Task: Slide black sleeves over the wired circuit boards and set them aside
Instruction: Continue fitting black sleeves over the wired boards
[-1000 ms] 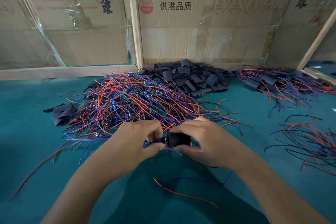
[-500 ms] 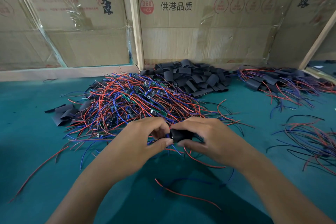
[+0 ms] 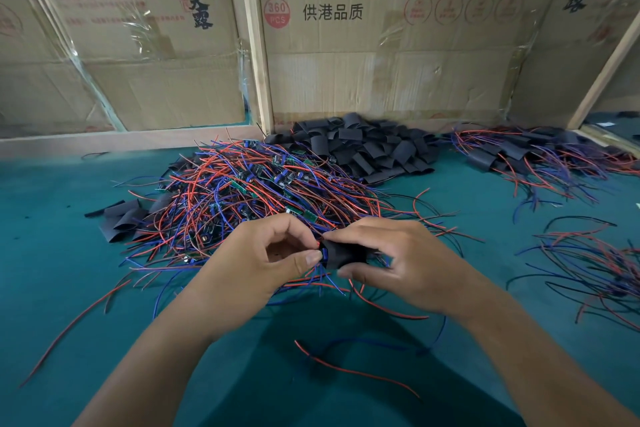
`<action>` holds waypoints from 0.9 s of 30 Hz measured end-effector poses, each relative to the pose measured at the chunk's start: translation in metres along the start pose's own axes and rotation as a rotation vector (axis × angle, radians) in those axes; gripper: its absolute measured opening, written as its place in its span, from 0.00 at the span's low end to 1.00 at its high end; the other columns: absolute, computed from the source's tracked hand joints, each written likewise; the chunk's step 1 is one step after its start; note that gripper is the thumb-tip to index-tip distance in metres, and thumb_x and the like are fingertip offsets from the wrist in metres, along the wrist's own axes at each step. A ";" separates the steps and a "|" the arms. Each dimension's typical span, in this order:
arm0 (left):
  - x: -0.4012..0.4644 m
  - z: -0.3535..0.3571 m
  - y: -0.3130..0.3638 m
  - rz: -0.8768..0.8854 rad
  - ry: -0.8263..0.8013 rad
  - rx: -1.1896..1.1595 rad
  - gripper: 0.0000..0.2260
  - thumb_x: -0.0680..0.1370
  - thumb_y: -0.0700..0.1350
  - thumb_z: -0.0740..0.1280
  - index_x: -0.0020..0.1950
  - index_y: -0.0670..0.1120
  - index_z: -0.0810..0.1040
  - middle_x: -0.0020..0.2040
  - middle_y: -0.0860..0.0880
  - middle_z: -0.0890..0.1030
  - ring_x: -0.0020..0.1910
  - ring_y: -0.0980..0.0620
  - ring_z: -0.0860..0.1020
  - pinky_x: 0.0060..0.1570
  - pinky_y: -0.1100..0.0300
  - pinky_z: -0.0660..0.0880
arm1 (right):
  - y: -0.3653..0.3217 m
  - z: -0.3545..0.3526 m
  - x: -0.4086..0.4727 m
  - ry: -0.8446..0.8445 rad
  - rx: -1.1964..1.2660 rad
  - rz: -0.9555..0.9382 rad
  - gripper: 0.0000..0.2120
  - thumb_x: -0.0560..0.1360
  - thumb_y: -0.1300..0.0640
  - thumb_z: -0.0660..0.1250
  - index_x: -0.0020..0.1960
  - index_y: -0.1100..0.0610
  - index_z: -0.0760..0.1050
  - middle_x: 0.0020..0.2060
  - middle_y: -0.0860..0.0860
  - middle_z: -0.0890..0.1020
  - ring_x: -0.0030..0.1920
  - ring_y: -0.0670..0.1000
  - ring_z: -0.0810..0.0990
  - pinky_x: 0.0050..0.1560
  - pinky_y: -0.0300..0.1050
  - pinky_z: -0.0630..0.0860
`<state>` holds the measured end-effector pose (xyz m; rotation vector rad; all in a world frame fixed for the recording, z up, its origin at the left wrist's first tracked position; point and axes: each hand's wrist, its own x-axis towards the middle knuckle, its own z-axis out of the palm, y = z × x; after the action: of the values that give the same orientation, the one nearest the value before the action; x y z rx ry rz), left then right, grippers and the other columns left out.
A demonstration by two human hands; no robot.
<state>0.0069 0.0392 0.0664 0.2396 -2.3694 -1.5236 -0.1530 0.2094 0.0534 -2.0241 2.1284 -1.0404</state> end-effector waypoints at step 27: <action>0.002 0.011 -0.007 -0.239 0.043 -0.225 0.07 0.75 0.39 0.74 0.51 0.41 0.79 0.38 0.42 0.80 0.34 0.51 0.78 0.37 0.64 0.74 | -0.015 0.020 -0.002 0.106 -0.164 0.023 0.19 0.73 0.53 0.72 0.62 0.52 0.74 0.53 0.43 0.80 0.51 0.44 0.77 0.48 0.48 0.77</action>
<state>0.0008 0.0447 0.0568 0.5112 -2.1744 -1.8562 -0.1300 0.2036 0.0442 -2.0504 2.3570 -1.0243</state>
